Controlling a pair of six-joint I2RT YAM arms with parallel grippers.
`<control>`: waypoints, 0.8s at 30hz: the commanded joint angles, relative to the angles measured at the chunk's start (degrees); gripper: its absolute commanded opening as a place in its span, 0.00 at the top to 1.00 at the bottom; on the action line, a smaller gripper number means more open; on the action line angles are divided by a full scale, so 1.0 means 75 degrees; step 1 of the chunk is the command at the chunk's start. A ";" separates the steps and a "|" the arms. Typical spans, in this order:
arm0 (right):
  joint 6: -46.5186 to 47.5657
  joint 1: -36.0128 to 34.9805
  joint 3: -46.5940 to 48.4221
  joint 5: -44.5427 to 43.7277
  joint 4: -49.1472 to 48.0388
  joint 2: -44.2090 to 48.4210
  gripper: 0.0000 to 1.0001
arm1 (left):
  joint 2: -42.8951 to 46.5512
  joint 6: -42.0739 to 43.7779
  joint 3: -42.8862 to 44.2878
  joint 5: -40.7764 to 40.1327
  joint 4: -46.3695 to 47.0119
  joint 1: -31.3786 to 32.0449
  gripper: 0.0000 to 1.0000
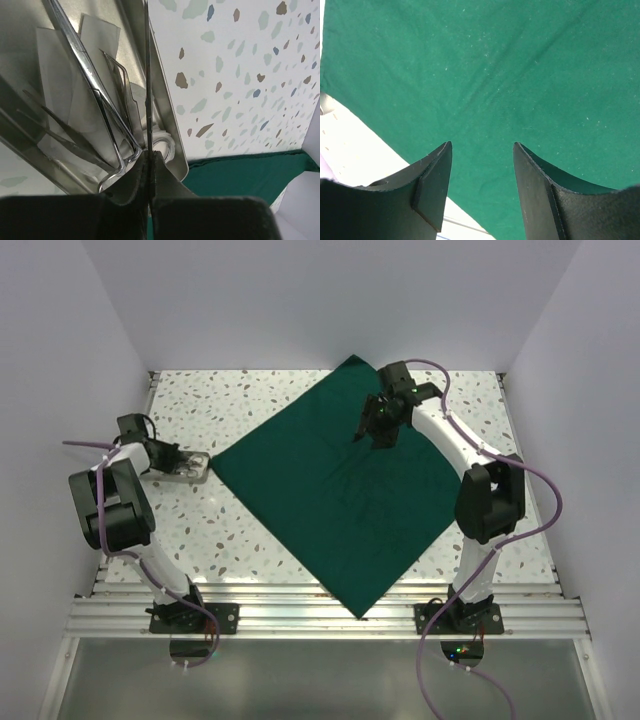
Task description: Prepare the surgical pack
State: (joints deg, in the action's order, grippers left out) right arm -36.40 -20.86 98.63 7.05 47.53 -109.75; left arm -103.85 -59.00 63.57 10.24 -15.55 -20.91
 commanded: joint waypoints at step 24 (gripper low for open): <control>-0.0103 -0.0276 -0.0904 0.0536 -0.0442 0.0676 0.43 | 0.2140 0.0366 -0.1117 -0.0274 -0.0785 -0.0341 0.42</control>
State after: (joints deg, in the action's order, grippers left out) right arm -36.99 -21.54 92.33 8.51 46.06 -109.12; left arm -90.89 -59.02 56.14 11.73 -18.61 -22.24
